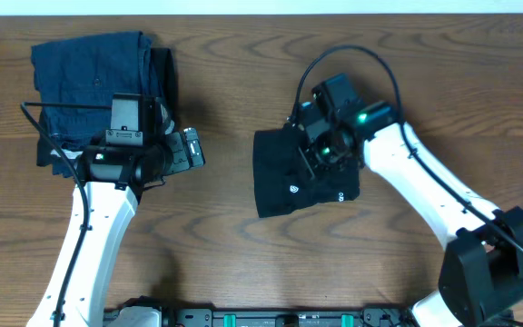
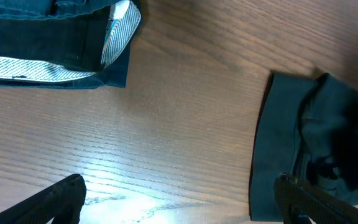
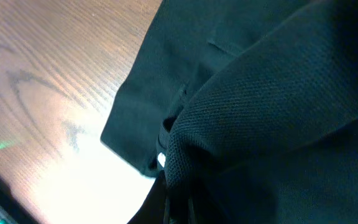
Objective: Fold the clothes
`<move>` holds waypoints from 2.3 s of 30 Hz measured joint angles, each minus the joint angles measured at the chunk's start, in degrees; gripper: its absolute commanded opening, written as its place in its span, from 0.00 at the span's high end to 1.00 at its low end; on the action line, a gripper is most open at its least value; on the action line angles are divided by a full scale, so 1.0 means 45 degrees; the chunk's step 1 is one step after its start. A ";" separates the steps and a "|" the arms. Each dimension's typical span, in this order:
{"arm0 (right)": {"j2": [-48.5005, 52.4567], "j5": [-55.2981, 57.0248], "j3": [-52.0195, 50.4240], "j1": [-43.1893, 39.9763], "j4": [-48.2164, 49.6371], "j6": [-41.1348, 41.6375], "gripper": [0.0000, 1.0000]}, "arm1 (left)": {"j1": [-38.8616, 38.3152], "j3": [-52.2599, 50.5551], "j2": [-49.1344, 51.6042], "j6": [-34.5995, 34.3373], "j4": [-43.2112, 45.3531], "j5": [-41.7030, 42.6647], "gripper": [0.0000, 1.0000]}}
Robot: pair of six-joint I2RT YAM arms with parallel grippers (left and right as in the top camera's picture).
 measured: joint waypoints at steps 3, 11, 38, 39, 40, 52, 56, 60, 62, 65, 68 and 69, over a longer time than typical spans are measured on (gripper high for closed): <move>0.0000 -0.0306 -0.0923 0.0233 0.1287 0.0262 0.96 | 0.0000 0.0000 0.0000 0.0000 0.0005 0.0000 0.02; 0.0000 -0.1234 -0.1889 0.0403 0.3220 0.1253 0.92 | 0.0000 0.0000 0.0000 0.0000 0.0000 0.0000 0.02; -0.1593 -0.5450 -0.1948 -0.2623 0.2297 0.0758 0.99 | 0.0000 0.0000 0.0000 0.0000 0.0000 0.0005 0.02; -0.1637 -0.5508 -0.1938 -0.2793 0.2103 0.0753 0.99 | 0.0000 0.0000 0.0000 0.0000 0.0000 0.0005 0.02; -0.1637 -0.5552 -0.1938 -0.2856 0.1977 0.0748 0.99 | 0.0000 0.0000 0.0000 0.0000 -0.0005 0.0005 0.02; -0.1224 -0.5809 -0.3968 -0.1904 0.3837 0.1205 0.99 | 0.0000 0.0000 0.0000 0.0000 0.0005 0.0000 0.02; -0.1146 -0.5799 -0.5319 -0.1666 0.5353 0.1690 0.99 | 0.0000 0.0000 0.0000 0.0000 0.0005 0.0005 0.02; -0.0952 -0.5663 -0.6543 -0.1642 0.6868 0.2429 0.99 | 0.0000 0.0000 0.0000 0.0000 0.0005 0.0005 0.02; -0.0816 -0.5634 -0.6970 -0.1642 0.7490 0.2871 0.99 | 0.0000 0.0000 0.0000 0.0000 0.0000 0.0005 0.02; -0.0641 -0.5586 -0.7237 -0.1642 0.7975 0.3444 0.99 | 0.0000 0.0000 0.0000 0.0000 0.0000 0.0000 0.02; -0.0602 -0.5620 -0.7247 -0.1642 0.8437 0.3769 0.99 | 0.0000 0.0000 0.0000 0.0000 0.0000 0.0005 0.02; -0.0602 -0.5707 -0.7247 -0.1647 0.8694 0.3857 0.98 | 0.0000 0.0000 0.0000 0.0000 0.0000 0.0005 0.02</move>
